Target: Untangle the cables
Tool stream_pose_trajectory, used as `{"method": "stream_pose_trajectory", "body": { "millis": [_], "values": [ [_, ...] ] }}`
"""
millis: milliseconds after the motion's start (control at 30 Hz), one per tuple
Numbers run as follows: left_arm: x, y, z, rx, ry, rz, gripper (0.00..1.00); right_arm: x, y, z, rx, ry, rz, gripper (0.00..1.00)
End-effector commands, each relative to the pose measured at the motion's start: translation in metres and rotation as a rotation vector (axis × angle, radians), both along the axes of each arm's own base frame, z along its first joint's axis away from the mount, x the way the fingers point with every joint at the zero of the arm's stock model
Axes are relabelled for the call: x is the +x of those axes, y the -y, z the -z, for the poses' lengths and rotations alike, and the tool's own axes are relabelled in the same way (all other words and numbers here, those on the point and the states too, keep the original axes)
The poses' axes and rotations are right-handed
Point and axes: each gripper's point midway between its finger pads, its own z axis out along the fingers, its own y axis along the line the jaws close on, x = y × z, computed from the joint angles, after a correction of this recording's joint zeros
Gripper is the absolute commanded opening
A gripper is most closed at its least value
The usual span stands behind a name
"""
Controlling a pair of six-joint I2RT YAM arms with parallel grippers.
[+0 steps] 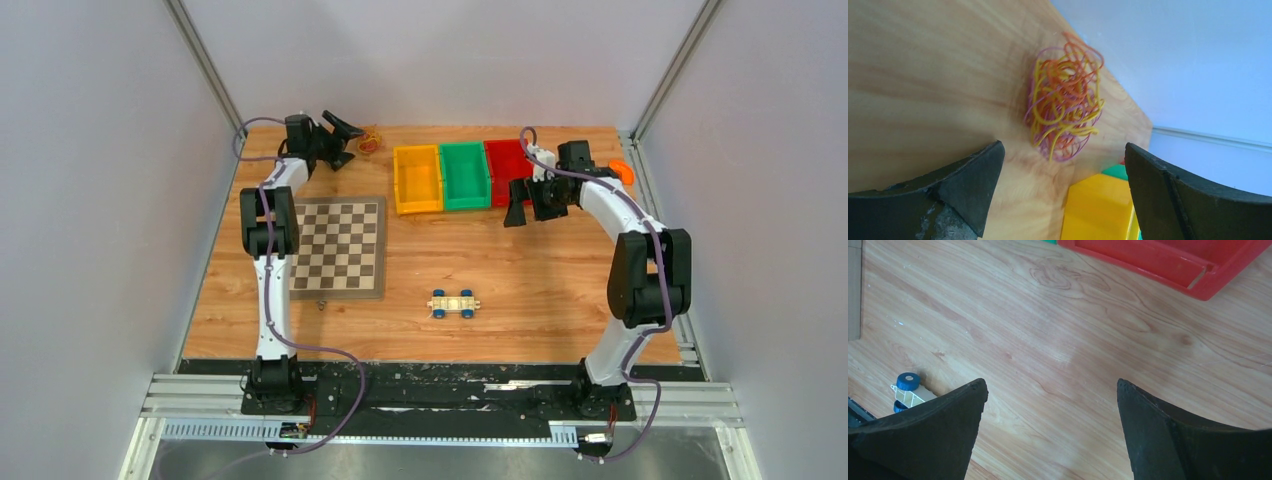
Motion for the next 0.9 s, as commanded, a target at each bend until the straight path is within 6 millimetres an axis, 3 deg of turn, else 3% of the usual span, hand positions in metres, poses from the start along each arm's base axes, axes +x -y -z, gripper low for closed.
{"method": "stream_pose_trajectory", "body": {
  "millis": [0,33,133,200,333,367,400,433,467,500,533,567,667,700,733,767,800,833,867],
  "values": [
    [0.025,0.021,-0.011,-0.078,0.061,-0.027,1.00,0.013,0.004,-0.013,-0.031,0.028,-0.015,1.00],
    [0.030,0.022,-0.015,-0.100,0.069,-0.038,0.99,0.013,0.005,-0.012,-0.035,0.024,-0.016,1.00],
    [0.035,0.021,-0.001,-0.136,0.051,-0.070,0.94,0.015,0.007,-0.012,-0.049,0.018,-0.011,1.00],
    [0.035,0.041,-0.001,-0.165,0.051,-0.052,0.87,0.015,0.009,-0.013,-0.059,0.016,-0.008,1.00],
    [0.040,0.049,-0.005,-0.188,0.082,-0.058,0.60,0.018,0.011,-0.020,-0.070,0.026,-0.005,1.00],
    [0.041,0.050,-0.011,-0.182,0.107,-0.049,0.48,0.018,0.010,-0.021,-0.068,0.027,-0.005,1.00],
    [0.040,0.053,-0.022,-0.181,0.135,-0.027,0.43,0.018,0.010,-0.023,-0.064,0.030,-0.005,1.00],
    [0.041,0.053,-0.033,-0.158,0.185,-0.001,0.32,0.018,0.009,-0.027,-0.060,0.035,-0.004,1.00],
    [0.038,0.056,-0.059,-0.151,0.235,0.036,0.25,0.018,0.008,-0.030,-0.054,0.039,-0.003,1.00],
    [0.036,0.053,-0.073,-0.115,0.280,0.057,0.12,0.018,0.006,-0.036,-0.043,0.046,-0.006,1.00],
    [0.030,0.052,-0.099,-0.106,0.321,0.080,0.06,0.017,0.005,-0.044,-0.031,0.060,-0.012,1.00],
    [0.027,0.048,-0.113,-0.081,0.354,0.089,0.01,0.016,0.003,-0.050,-0.020,0.073,-0.015,1.00],
    [-0.008,0.049,-0.176,-0.031,0.433,0.160,0.00,0.011,-0.001,-0.071,0.005,0.117,-0.026,1.00],
    [-0.018,0.050,-0.185,0.013,0.464,0.195,0.00,0.009,-0.001,-0.080,0.014,0.136,-0.030,1.00],
    [-0.038,0.051,-0.208,0.067,0.503,0.222,0.00,0.006,-0.002,-0.088,0.021,0.155,-0.037,1.00],
    [-0.060,0.053,-0.247,0.096,0.573,0.252,0.00,0.003,-0.003,-0.097,0.031,0.174,-0.045,1.00],
    [-0.074,0.056,-0.235,0.148,0.562,0.293,0.00,-0.001,-0.003,-0.106,0.045,0.197,-0.056,1.00],
    [-0.101,0.060,-0.272,0.179,0.638,0.339,0.00,-0.006,-0.004,-0.115,0.062,0.215,-0.069,1.00],
    [-0.118,0.066,-0.259,0.232,0.634,0.407,0.00,-0.014,-0.005,-0.122,0.087,0.226,-0.085,1.00]
  ]
}}
